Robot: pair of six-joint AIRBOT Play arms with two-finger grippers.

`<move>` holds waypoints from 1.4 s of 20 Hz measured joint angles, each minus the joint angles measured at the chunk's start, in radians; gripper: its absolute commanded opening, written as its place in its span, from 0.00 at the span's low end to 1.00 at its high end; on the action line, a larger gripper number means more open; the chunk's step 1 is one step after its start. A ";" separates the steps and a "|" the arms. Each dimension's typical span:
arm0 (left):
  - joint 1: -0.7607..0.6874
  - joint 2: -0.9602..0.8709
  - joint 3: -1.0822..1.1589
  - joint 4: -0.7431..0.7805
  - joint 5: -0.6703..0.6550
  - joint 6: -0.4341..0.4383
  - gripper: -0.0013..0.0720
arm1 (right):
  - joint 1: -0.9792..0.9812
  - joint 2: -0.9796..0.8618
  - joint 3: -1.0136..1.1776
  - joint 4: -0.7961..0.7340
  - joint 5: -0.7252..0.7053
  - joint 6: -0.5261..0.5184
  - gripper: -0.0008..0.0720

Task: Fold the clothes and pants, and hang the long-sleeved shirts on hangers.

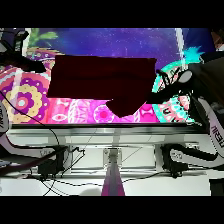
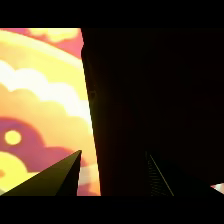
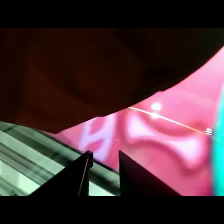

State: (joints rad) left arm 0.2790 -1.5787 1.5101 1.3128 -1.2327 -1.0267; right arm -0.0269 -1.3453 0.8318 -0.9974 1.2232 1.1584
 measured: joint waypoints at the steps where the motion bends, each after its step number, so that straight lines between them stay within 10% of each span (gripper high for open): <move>1: 0.015 0.000 0.000 0.000 -0.008 -0.020 0.60 | -0.001 0.013 -0.051 0.047 -0.032 -0.005 0.30; 8: 0.141 0.000 -0.021 -0.002 -0.085 -0.147 0.60 | 0.030 0.002 -0.209 0.279 -0.216 -0.011 0.55; 10: 0.165 -0.001 -0.053 -0.006 -0.101 -0.160 0.60 | 0.046 -0.009 -0.219 0.310 -0.243 -0.010 0.51; 15: 0.186 -0.002 -0.153 -0.013 -0.107 -0.175 0.60 | 0.060 -0.020 -0.205 0.322 -0.305 -0.018 0.03; 28: 0.197 -0.056 -0.387 -0.208 -0.024 -0.068 0.59 | 0.063 -0.022 -0.150 0.356 -0.278 -0.027 0.03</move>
State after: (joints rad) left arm 0.4763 -1.6352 1.1233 1.1046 -1.2568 -1.0950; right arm 0.0357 -1.3674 0.6823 -0.6411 0.9451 1.1309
